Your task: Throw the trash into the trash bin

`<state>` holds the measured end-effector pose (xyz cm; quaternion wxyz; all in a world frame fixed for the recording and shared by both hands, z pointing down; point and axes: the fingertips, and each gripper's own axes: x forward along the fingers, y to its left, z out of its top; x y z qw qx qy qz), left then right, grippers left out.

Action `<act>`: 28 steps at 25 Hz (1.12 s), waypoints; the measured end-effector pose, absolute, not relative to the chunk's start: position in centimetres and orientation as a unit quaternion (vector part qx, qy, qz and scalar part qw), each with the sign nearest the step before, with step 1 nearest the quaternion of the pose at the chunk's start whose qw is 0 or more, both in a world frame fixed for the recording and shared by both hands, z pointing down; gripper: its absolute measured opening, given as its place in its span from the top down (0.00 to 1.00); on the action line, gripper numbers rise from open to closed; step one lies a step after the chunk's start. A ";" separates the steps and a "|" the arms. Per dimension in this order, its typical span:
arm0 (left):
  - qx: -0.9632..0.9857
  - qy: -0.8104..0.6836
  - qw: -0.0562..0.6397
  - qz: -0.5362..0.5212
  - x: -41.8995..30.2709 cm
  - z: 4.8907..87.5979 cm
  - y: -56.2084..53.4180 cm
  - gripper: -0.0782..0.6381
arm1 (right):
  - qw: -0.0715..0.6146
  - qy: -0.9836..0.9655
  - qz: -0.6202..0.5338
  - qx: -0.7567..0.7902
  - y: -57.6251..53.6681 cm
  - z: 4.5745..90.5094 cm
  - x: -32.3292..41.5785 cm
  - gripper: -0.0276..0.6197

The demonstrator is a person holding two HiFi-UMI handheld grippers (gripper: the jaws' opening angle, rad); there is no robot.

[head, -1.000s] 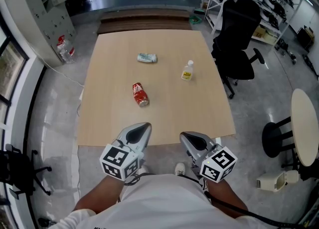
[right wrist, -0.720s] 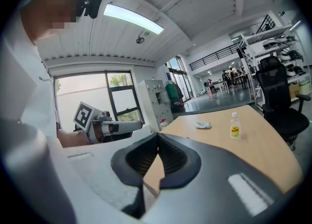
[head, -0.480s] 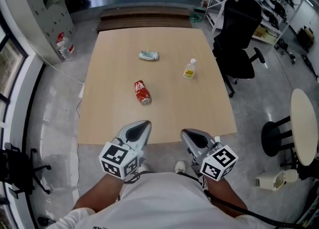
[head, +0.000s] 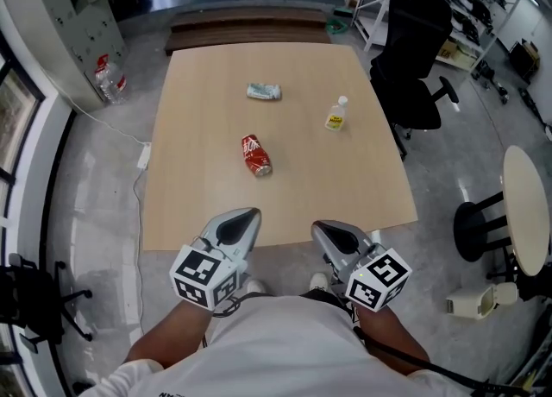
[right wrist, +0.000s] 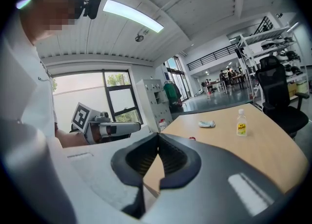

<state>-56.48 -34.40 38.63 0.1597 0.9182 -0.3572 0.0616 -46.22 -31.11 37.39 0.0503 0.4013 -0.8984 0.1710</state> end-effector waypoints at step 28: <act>0.910 -0.366 0.176 0.079 -58.9 40.5 -36.0 0.88 | 0.070 -0.880 0.184 0.433 -34.5 38.6 -44.9 0.95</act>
